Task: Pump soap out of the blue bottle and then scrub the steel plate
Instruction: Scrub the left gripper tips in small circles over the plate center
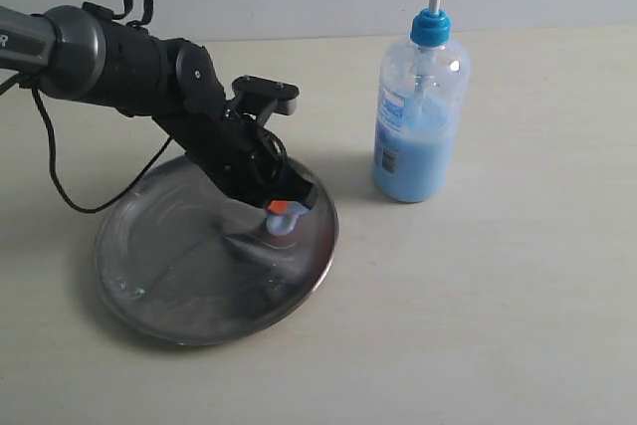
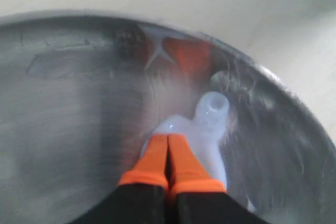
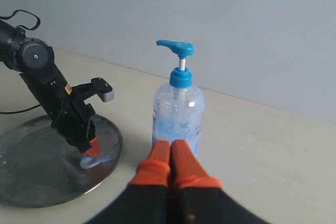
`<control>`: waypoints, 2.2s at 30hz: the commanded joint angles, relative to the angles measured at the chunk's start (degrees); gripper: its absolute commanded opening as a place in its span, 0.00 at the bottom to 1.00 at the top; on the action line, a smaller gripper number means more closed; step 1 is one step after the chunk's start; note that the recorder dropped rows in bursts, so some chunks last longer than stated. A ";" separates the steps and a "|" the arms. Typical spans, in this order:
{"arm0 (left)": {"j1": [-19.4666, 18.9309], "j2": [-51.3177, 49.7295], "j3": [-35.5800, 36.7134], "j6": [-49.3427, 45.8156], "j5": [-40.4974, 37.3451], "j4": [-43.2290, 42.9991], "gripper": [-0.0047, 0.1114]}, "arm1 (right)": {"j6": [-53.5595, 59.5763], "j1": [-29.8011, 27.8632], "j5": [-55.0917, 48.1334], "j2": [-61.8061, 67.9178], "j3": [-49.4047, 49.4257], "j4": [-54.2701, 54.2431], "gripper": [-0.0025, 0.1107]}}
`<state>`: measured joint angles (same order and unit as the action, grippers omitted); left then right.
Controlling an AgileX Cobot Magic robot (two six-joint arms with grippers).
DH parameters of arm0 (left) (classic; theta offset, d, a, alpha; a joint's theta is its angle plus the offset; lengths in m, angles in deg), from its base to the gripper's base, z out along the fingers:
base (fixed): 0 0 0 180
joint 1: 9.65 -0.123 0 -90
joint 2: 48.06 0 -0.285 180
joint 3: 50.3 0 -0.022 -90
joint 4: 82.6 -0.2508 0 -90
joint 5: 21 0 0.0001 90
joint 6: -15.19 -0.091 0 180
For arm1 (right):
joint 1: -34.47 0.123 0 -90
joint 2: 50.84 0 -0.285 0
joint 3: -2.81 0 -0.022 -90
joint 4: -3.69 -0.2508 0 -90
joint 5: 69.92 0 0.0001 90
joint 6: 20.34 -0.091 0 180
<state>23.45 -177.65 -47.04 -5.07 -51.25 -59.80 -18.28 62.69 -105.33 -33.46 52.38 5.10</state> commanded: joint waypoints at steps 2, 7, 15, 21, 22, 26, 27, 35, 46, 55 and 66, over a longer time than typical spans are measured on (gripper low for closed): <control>0.13 -0.80 0.46 1.10 -7.40 -4.69 0.04 | -0.08 -0.19 0.78 -0.24 0.34 0.15 0.02; 0.64 -0.80 0.46 0.99 -10.07 -2.24 0.04 | -0.08 -0.19 0.78 -0.24 0.34 0.15 0.02; 3.15 -0.80 0.46 0.99 -6.23 1.25 0.04 | -0.08 -0.19 0.78 -0.24 0.34 0.15 0.02; 3.48 -0.80 0.46 0.87 0.77 1.61 0.04 | -0.08 -0.19 0.78 -0.24 0.34 0.15 0.02; 3.48 -0.80 0.46 0.87 1.53 1.46 0.04 | -0.08 -0.19 0.78 -0.24 0.34 0.15 0.02; 3.39 -0.85 0.46 1.00 3.52 0.74 0.04 | -0.08 -0.19 0.78 -0.24 0.34 0.15 0.02; 3.39 -0.85 0.46 1.00 3.66 -0.18 0.04 | -0.08 -0.19 0.78 -0.24 0.34 0.15 0.02; 0.78 -0.85 0.46 3.69 -0.72 -4.02 0.04 | -0.08 -0.19 0.78 -0.24 0.34 0.15 0.02; -1.55 -0.85 0.46 3.84 -12.41 -3.77 0.04 | -0.08 -0.19 0.78 -1.70 0.34 0.12 0.02; 1.36 -0.85 0.46 2.52 -10.42 -2.02 0.04 | -0.08 -0.19 2.69 -3.83 2.18 0.12 0.02; 2.83 -0.85 0.46 2.01 0.57 -0.82 0.04 | -0.08 -0.19 3.03 -3.83 2.17 0.12 0.02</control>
<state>26.18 -177.39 -47.34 -2.78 -52.32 -60.18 -18.40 62.69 -103.49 -37.17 54.44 5.10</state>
